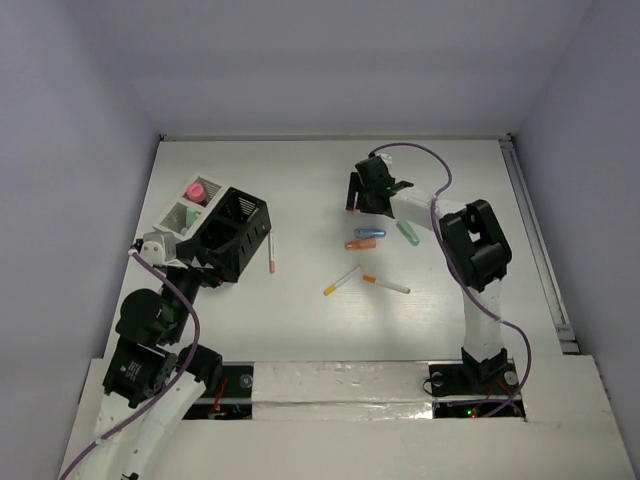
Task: Sort the stationery into containers
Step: Pick up the pen from the center of the board.
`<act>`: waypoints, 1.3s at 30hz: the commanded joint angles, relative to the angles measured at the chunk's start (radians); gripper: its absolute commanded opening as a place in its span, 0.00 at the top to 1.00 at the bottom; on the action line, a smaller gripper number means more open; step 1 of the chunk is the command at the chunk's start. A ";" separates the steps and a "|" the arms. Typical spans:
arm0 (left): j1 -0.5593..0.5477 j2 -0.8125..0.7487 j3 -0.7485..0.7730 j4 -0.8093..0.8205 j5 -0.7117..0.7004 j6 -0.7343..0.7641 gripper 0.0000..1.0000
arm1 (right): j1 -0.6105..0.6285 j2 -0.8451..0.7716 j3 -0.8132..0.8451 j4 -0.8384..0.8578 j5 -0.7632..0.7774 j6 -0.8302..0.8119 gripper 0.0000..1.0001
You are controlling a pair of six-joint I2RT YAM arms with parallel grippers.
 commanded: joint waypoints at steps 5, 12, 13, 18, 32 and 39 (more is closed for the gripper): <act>-0.011 -0.014 0.013 0.025 -0.020 0.000 0.01 | -0.002 0.069 0.110 -0.009 0.011 0.026 0.19; -0.011 -0.012 0.014 0.023 -0.022 0.000 0.01 | -0.002 0.121 0.169 -0.037 0.007 0.013 0.28; -0.011 -0.012 0.016 0.023 -0.022 0.000 0.01 | -0.002 0.124 0.172 -0.040 0.004 0.004 0.29; -0.011 -0.010 0.014 0.022 -0.025 -0.002 0.01 | -0.002 0.161 0.205 -0.060 -0.022 -0.037 0.38; -0.011 -0.001 0.016 0.022 -0.030 -0.005 0.01 | 0.019 0.281 0.373 -0.204 0.070 -0.195 0.39; -0.011 0.005 0.016 0.020 -0.034 -0.007 0.01 | 0.029 0.319 0.426 -0.195 0.057 -0.203 0.61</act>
